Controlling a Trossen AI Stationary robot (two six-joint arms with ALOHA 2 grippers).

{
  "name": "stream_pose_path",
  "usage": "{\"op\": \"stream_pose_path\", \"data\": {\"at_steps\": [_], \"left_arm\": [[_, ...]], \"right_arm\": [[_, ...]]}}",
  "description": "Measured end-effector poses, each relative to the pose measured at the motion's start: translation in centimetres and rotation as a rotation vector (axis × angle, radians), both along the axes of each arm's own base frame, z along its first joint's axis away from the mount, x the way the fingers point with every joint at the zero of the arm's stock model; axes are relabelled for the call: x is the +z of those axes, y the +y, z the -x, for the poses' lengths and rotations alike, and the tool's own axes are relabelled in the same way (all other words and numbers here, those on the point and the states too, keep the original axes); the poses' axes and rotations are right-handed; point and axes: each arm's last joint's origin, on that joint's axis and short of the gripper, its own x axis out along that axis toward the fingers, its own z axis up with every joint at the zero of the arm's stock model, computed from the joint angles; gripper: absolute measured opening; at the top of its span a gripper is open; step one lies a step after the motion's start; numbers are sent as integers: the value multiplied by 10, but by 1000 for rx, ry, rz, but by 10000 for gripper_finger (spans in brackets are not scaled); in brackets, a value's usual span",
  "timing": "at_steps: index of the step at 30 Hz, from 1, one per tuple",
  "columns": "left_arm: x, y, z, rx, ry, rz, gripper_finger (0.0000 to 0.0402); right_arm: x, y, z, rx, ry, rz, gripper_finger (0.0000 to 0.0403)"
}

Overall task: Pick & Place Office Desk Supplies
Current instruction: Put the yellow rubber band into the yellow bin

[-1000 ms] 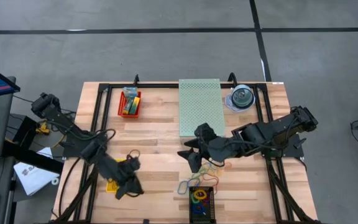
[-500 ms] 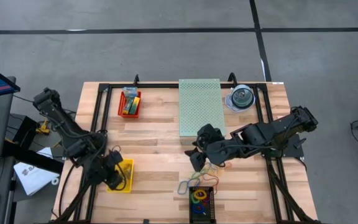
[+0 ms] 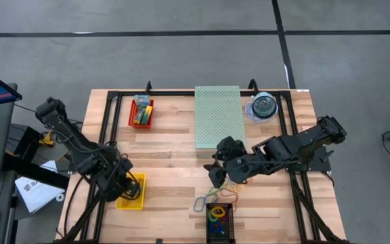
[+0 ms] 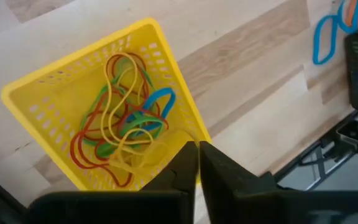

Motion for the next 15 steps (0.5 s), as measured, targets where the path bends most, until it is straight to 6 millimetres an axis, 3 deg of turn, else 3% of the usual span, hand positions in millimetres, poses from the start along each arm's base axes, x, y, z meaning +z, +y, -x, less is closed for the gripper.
{"op": "stream_pose_path", "data": {"at_steps": [3,11,15], "left_arm": [[-2,0,-3,12,11,-5,50],[-4,3,-1,15,33,-40,203],[-1,0,-7,-56,-74,-81,231]], "right_arm": [[0,1,1,2,2,4,255],[0,4,3,12,5,7,255],[0,6,3,14,5,9,255]]}}
